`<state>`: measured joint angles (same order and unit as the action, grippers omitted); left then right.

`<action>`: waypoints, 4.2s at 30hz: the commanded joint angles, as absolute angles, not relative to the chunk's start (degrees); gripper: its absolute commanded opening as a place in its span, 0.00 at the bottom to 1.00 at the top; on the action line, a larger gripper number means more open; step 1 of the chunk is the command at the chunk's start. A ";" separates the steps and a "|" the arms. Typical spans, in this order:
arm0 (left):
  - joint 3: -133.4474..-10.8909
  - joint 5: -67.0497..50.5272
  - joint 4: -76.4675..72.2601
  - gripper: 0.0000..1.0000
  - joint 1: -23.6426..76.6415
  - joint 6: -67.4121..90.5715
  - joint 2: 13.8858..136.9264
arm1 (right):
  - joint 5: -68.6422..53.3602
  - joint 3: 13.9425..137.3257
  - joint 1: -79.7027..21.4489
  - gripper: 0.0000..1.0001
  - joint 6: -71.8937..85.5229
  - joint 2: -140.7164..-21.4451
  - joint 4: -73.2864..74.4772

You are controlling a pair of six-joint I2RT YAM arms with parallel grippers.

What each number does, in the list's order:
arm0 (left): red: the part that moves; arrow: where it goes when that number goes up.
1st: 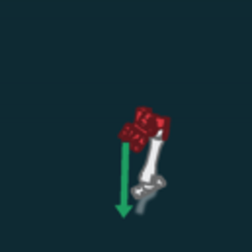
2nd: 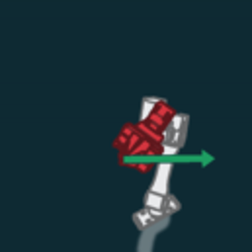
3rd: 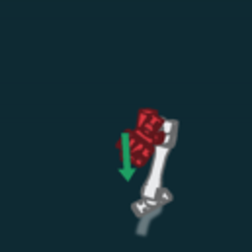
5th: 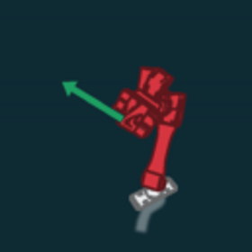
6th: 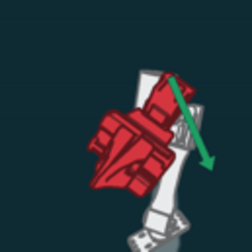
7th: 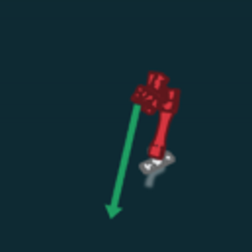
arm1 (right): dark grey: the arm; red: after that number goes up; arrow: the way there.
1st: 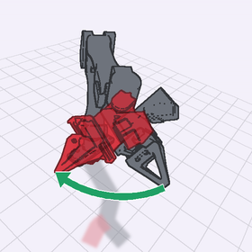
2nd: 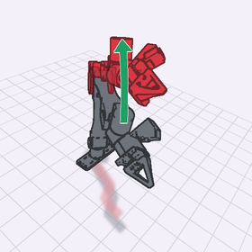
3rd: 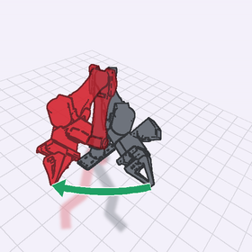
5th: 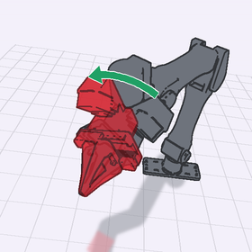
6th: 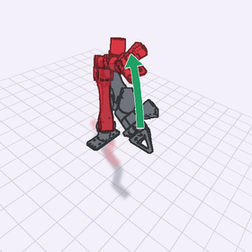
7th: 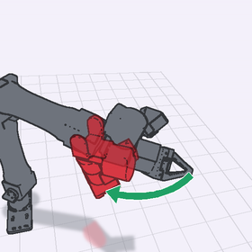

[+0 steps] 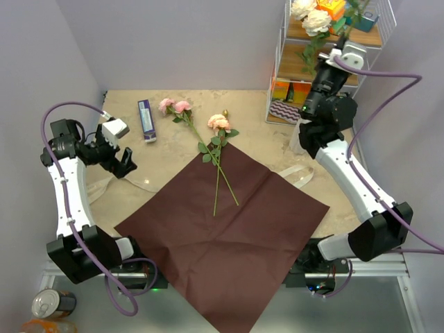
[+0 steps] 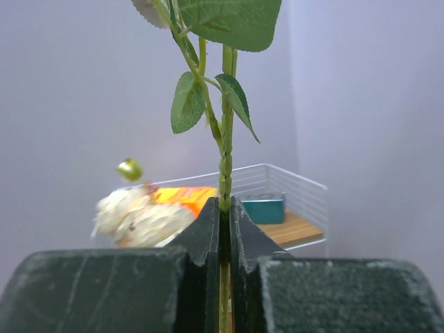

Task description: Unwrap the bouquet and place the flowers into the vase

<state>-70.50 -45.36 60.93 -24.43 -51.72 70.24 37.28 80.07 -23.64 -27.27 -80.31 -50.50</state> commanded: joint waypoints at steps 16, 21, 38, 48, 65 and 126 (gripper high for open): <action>-72.86 -48.34 63.19 0.99 -25.05 -54.23 72.86 | 47.46 84.47 -14.07 0.00 -29.88 -87.01 -65.04; -72.95 -47.20 63.63 0.99 -25.05 -55.19 72.69 | 48.51 83.32 -13.19 0.00 -29.53 -87.80 -66.09; -72.95 -46.32 63.46 0.99 -25.14 -56.08 71.81 | 54.91 83.84 -12.74 0.17 -25.94 -89.30 -55.58; -73.57 -47.11 64.86 1.00 -25.31 -56.69 70.93 | 60.12 89.02 -12.66 0.58 -7.58 -89.91 -16.83; -74.97 -48.43 66.27 0.99 -25.31 -56.87 69.61 | 35.15 82.62 -30.91 0.66 0.44 -79.72 3.08; -72.86 -48.60 66.80 0.99 -26.10 -58.80 71.81 | 1.58 137.55 -40.87 0.08 4.48 -149.86 24.17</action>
